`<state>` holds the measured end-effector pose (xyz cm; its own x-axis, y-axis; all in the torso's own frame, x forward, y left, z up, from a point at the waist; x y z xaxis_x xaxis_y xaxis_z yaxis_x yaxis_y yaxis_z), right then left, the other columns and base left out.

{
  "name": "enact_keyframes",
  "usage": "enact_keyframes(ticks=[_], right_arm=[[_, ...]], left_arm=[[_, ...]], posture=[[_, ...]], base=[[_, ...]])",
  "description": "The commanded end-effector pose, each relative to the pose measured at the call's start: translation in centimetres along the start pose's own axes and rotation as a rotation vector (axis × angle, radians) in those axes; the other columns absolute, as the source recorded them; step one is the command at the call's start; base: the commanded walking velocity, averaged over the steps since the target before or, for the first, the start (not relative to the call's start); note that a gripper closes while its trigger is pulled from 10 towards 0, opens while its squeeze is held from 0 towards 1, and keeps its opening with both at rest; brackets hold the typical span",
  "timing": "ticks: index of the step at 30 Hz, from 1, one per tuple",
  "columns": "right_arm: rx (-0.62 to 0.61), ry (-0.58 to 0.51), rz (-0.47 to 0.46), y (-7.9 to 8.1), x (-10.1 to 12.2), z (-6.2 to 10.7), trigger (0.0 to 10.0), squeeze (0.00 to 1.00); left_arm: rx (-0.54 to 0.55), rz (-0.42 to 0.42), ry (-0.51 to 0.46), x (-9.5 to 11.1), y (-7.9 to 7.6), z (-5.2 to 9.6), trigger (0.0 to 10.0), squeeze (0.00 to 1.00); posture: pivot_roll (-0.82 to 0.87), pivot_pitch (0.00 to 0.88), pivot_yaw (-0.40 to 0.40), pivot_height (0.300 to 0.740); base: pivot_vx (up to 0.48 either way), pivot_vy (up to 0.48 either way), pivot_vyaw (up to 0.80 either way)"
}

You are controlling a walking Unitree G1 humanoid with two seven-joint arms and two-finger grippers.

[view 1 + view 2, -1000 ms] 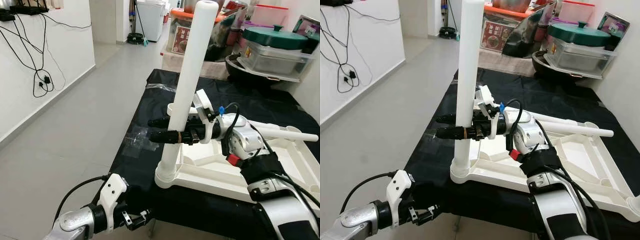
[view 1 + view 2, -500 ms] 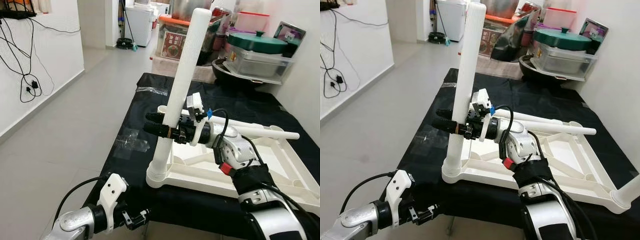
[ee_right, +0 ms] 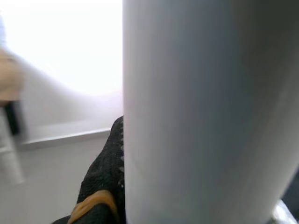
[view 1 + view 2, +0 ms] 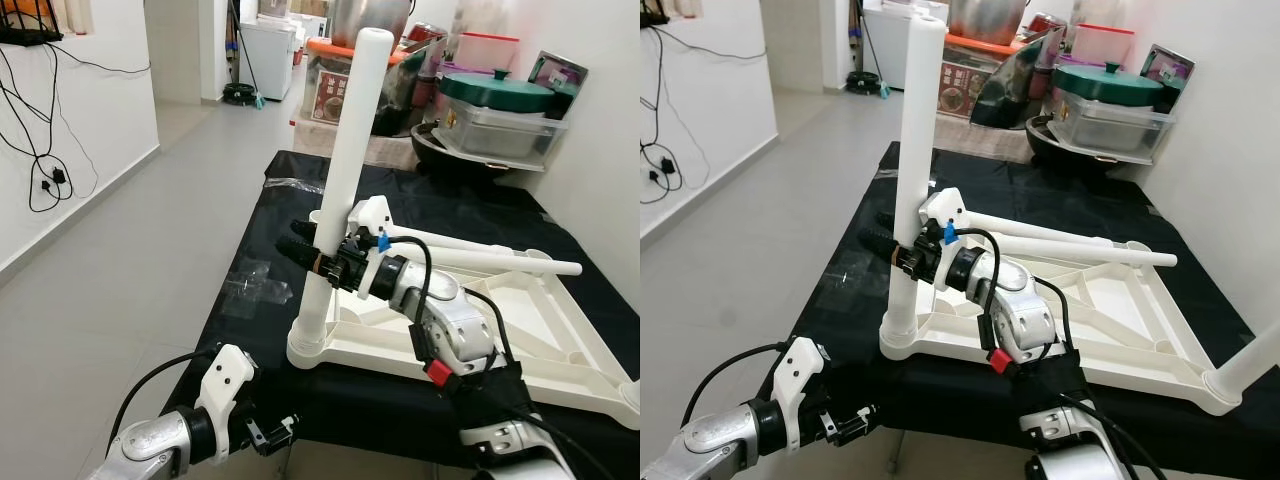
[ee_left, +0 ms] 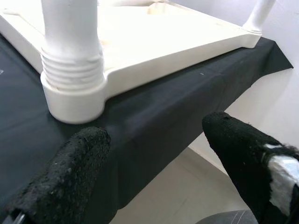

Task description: Building children table

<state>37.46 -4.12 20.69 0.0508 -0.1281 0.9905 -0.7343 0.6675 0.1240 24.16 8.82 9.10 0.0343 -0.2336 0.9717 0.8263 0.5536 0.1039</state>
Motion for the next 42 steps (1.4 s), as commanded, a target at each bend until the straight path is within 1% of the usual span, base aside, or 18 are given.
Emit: enact_keyframes(ticks=[1, 2, 3, 5, 7, 9, 12, 13, 17, 19, 20, 21, 23, 25, 26, 29, 36, 42], right_arm=[[-0.288, 0.164, 0.072, -4.0, -3.7, 1.7, 10.0, 0.00], [-0.288, 0.164, 0.072, -4.0, -3.7, 1.7, 10.0, 0.00], [-0.344, 0.172, 0.064, -4.2, -3.9, 1.8, 10.0, 0.00], [-0.384, 0.174, 0.062, -4.3, -3.9, 1.9, 10.0, 0.00], [-0.384, 0.174, 0.062, -4.3, -3.9, 1.9, 10.0, 0.00], [-0.447, 0.182, 0.061, -4.6, -3.8, 1.9, 10.0, 0.00], [-0.447, 0.182, 0.061, -4.6, -3.8, 1.9, 10.0, 0.00], [-0.493, 0.184, 0.060, -5.0, -3.8, 2.0, 10.0, 0.00], [-0.493, 0.184, 0.060, -5.0, -3.8, 2.0, 10.0, 0.00], [-0.681, 0.152, -0.031, -6.5, -4.0, 3.1, 10.0, 0.00], [-0.681, 0.152, -0.031, -6.5, -4.0, 3.1, 10.0, 0.00], [-0.776, 0.125, -0.046, -7.3, -4.0, 3.9, 10.0, 0.00], [-0.776, 0.125, -0.046, -7.3, -4.0, 3.9, 10.0, 0.00], [-0.935, 0.078, -0.056, -8.4, -3.7, 5.3, 10.0, 0.00], [-0.980, 0.067, -0.052, -8.7, -3.6, 5.7, 10.0, 0.00], [-1.023, 0.054, -0.041, -9.2, -3.2, 6.2, 10.0, 0.00], [-1.038, 0.034, -0.023, -9.0, -2.6, 6.2, 10.0, 0.00], [-1.090, 0.006, -0.018, -9.0, -2.3, 6.6, 10.0, 0.00]], left_arm=[[0.005, 0.002, 0.003, -0.3, 0.0, -0.3, 10.0, 0.00], [0.005, 0.002, 0.003, -0.3, 0.0, -0.3, 10.0, 0.00], [0.007, 0.001, 0.001, -0.2, 0.1, -0.4, 10.0, 0.00], [0.009, 0.001, -0.001, -0.2, 0.2, -0.5, 10.0, 0.00], [0.009, 0.001, -0.001, -0.2, 0.2, -0.5, 10.0, 0.00], [0.015, -0.002, -0.006, -0.1, 0.4, -0.7, 10.0, 0.00], [0.015, -0.002, -0.006, -0.1, 0.4, -0.7, 10.0, 0.00], [0.019, -0.003, -0.008, -0.1, 0.5, -0.7, 10.0, 0.00], [0.019, -0.003, -0.008, -0.1, 0.5, -0.7, 10.0, 0.00], [0.031, -0.002, -0.010, -0.1, 0.7, -0.8, 10.0, 0.00], [0.031, -0.002, -0.010, -0.1, 0.7, -0.8, 10.0, 0.00], [0.035, -0.003, -0.012, -0.1, 0.7, -0.9, 10.0, 0.00], [0.035, -0.003, -0.012, -0.1, 0.7, -0.9, 10.0, 0.00], [0.040, -0.008, -0.015, 0.0, 1.0, -1.0, 10.0, 0.00], [0.040, -0.011, -0.016, 0.0, 1.1, -1.0, 10.0, 0.00], [0.044, -0.018, -0.017, 0.1, 1.3, -1.1, 10.0, 0.00], [0.048, -0.020, -0.015, 0.0, 1.3, -1.1, 10.0, 0.00], [0.056, -0.023, -0.013, -0.1, 1.4, -1.1, 10.0, 0.00]], posture=[[0.06, 0.000, -0.139, 0.740], [0.06, 0.000, -0.139, 0.740], [0.06, 0.000, -0.139, 0.740], [0.06, 0.000, -0.138, 0.740], [0.06, 0.000, -0.138, 0.740], [0.06, 0.000, -0.140, 0.740], [0.06, 0.000, -0.140, 0.740], [0.06, 0.000, -0.145, 0.740], [0.06, 0.000, -0.145, 0.740], [0.06, 0.000, -0.146, 0.740], [0.06, 0.000, -0.146, 0.740], [0.06, 0.000, -0.142, 0.740], [0.06, 0.000, -0.142, 0.740], [0.06, 0.000, -0.134, 0.740], [0.06, 0.000, -0.134, 0.740], [0.06, 0.000, -0.140, 0.740], [0.06, 0.000, -0.137, 0.740], [0.06, 0.000, -0.137, 0.740]], base=[[0.000, 0.000, 0.00], [0.000, 0.000, 0.00], [0.000, 0.000, 0.00], [0.000, 0.000, 0.00], [0.000, 0.000, 0.00], [0.000, 0.000, 0.00], [0.000, 0.000, 0.00], [0.000, 0.000, 0.00], [0.000, 0.000, 0.00], [0.000, 0.000, 0.00], [0.000, 0.000, 0.00], [0.000, 0.000, 0.00], [0.000, 0.000, 0.00], [0.000, 0.000, 0.00], [0.000, 0.000, 0.00], [0.000, 0.000, 0.00], [0.000, 0.000, 0.00], [0.000, 0.000, 0.00]])
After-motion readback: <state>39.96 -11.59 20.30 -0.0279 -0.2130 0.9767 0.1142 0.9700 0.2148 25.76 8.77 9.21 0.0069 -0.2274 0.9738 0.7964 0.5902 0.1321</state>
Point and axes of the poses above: a point about 5 cm out from each wrist's last joint towards the gripper, its own z axis pointing back from the gripper into the wrist, its own x axis along the axis of the wrist's last joint, y = z × x, the point moved 5 cm from there along -z, pointing out of the wrist towards the gripper, and after that the axes turned 11 degrees about -z, right-handed, at the moved point
